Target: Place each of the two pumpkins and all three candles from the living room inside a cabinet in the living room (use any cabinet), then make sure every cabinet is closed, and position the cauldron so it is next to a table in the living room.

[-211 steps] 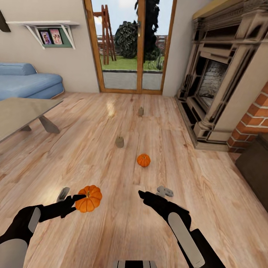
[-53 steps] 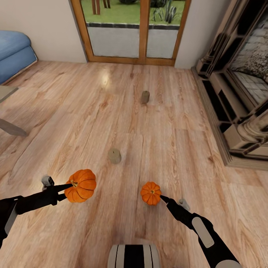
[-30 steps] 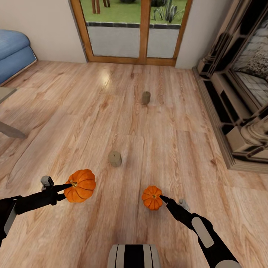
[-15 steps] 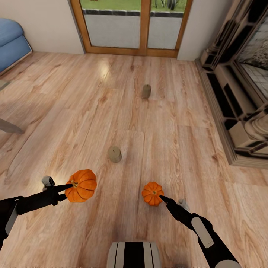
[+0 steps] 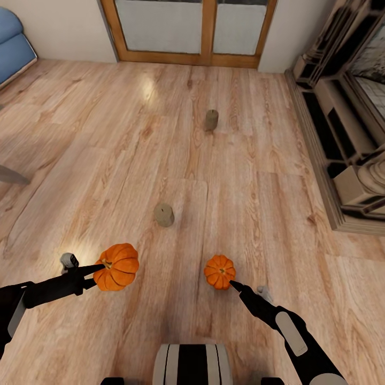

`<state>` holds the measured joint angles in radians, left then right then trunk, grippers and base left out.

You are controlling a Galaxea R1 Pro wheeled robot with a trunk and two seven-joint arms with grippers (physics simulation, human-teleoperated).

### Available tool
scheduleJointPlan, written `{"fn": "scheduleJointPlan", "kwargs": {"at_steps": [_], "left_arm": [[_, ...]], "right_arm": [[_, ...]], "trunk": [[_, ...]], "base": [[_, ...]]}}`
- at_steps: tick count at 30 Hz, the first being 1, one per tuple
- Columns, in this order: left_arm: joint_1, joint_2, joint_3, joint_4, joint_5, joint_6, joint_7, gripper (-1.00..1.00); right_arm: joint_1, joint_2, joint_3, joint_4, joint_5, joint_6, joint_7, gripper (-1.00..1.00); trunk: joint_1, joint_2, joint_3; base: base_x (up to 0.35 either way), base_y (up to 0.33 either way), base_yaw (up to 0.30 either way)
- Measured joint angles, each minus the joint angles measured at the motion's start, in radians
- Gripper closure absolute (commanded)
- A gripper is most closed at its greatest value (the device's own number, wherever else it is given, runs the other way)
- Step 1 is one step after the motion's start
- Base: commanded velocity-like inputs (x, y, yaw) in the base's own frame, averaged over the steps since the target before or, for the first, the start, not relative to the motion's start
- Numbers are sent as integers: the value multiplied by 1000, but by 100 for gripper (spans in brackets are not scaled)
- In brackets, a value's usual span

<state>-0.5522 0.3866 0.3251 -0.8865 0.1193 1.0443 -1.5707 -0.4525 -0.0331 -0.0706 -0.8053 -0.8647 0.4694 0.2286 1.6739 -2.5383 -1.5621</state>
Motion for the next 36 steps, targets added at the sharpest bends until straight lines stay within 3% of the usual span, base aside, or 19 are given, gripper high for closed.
{"fn": "scheduleJointPlan", "kwargs": {"at_steps": [7, 36], "left_arm": [[0, 0, 1, 0, 0, 0, 0, 100], [0, 0, 0, 0, 2, 0, 0, 100]], "right_arm": [[0, -2, -5, 0, -7, 0, 2, -100], [0, 1, -10, 0, -4, -3, 25, -100]], "trunk": [[2, -1, -15], [2, -1, -16]], "base": [[0, 0, 0], [60, 8, 0]]}}
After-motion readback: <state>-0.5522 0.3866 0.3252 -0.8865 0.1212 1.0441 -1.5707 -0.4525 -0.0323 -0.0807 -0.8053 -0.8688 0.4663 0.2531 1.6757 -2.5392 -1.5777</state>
